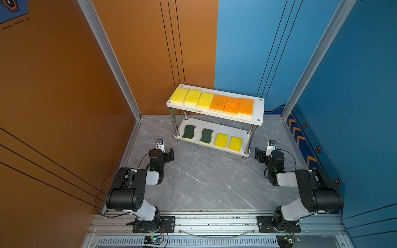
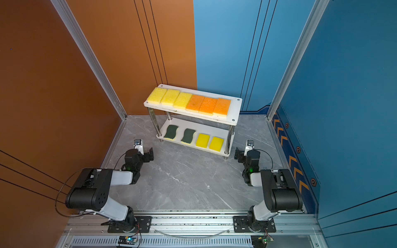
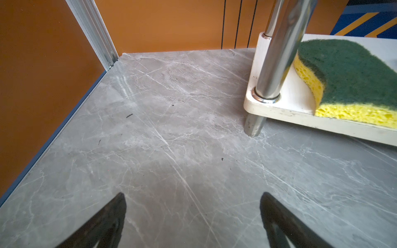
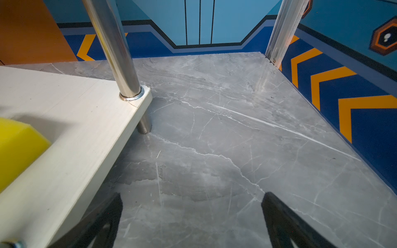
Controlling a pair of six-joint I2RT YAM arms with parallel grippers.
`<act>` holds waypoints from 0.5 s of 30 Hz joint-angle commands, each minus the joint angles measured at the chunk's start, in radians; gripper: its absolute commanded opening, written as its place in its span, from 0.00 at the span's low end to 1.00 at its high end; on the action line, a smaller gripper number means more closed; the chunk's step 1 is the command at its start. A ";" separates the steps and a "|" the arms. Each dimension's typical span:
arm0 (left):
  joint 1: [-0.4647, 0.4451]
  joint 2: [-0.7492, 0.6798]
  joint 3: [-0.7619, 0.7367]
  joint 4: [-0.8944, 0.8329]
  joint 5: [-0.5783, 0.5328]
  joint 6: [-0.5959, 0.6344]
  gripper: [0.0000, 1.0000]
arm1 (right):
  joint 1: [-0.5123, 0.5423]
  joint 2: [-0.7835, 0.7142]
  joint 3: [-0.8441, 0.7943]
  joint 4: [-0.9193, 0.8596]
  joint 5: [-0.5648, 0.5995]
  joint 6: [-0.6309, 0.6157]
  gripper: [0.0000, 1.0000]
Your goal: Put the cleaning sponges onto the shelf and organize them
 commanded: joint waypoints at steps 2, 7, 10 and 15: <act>-0.015 0.011 -0.013 0.045 -0.040 -0.003 0.97 | -0.008 0.009 0.020 0.011 -0.016 0.011 1.00; -0.015 0.011 -0.013 0.046 -0.041 -0.003 0.98 | -0.008 0.008 0.020 0.011 -0.015 0.011 1.00; -0.015 0.010 -0.010 0.046 -0.041 -0.002 0.98 | -0.008 0.008 0.020 0.011 -0.013 0.011 1.00; -0.015 0.011 -0.011 0.045 -0.041 -0.002 0.98 | -0.005 0.009 0.019 0.011 -0.011 0.010 1.00</act>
